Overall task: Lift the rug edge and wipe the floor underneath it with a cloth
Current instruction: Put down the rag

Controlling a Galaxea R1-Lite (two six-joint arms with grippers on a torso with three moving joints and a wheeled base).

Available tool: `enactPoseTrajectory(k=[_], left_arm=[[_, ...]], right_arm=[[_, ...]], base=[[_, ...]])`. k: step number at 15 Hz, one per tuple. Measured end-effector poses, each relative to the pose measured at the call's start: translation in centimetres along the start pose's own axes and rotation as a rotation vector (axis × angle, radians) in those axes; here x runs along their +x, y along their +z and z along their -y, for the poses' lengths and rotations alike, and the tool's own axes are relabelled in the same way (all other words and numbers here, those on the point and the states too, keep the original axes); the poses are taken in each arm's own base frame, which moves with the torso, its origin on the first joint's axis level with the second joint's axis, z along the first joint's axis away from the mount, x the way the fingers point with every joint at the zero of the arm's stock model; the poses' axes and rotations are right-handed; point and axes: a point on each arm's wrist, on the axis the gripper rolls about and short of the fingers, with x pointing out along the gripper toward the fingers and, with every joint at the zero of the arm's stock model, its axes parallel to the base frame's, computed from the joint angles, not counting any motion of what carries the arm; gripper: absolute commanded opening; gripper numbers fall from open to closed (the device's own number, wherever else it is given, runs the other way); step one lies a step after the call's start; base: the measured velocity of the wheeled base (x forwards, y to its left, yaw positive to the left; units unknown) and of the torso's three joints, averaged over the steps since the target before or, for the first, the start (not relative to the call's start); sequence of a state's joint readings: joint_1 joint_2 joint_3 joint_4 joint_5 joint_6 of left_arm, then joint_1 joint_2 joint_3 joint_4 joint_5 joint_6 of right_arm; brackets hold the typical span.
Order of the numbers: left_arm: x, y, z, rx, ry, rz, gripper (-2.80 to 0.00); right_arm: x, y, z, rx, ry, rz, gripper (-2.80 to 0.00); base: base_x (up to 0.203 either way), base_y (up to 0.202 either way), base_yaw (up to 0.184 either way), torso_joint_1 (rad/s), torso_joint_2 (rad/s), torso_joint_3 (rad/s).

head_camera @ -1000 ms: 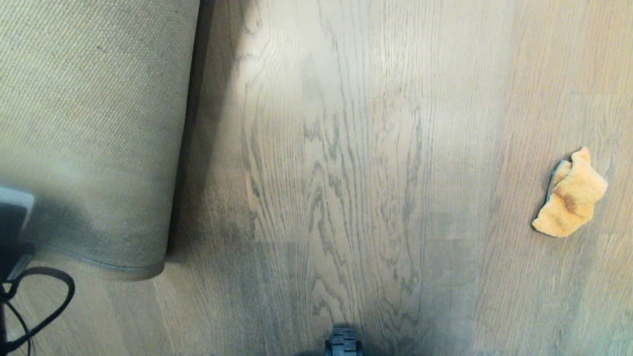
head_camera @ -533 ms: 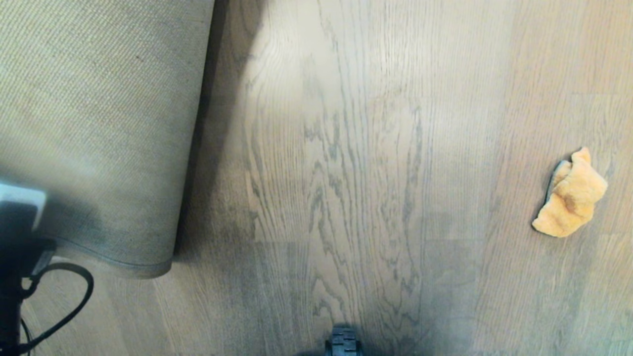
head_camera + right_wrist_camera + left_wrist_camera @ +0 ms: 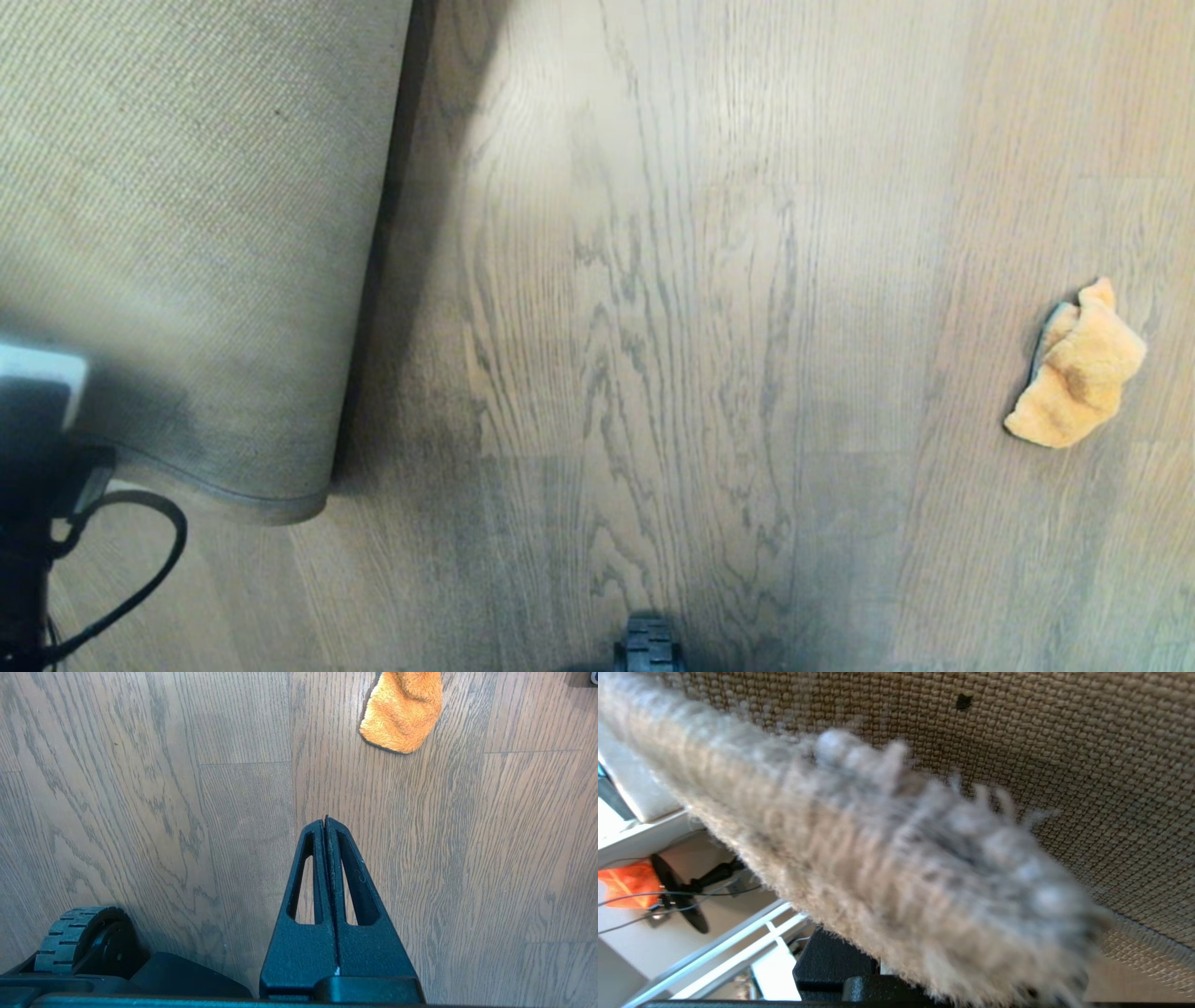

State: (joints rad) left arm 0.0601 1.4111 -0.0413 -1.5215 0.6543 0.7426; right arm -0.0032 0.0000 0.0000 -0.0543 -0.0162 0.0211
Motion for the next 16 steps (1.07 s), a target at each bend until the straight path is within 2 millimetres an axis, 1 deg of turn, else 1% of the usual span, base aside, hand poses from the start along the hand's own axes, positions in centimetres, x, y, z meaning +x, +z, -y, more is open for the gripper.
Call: enactPoseTrajectory(k=[4,10,16], left_arm=[[0.0,0.4,0.0,-0.034,0.001,0.015,-2.80],[0.8,2.3,-0.7,-0.085,0.045,0.073,-2.80],[0.4,2.8,-0.9,-0.108,0.042,0.102,-2.80]], right_arm=[[0.0,0.0,0.0,0.000,0.000,0.000,-2.80],[0.0,0.0,0.0,0.000,0.000,0.000,-2.80],[0.0,0.0,0.0,0.000,0.000,0.000,-2.80]], base=[[0.000,0.000,0.000,0.000,0.00,0.000],[0.000,0.000,0.000,0.000,0.00,0.000],[0.000,0.000,0.000,0.000,0.00,0.000]])
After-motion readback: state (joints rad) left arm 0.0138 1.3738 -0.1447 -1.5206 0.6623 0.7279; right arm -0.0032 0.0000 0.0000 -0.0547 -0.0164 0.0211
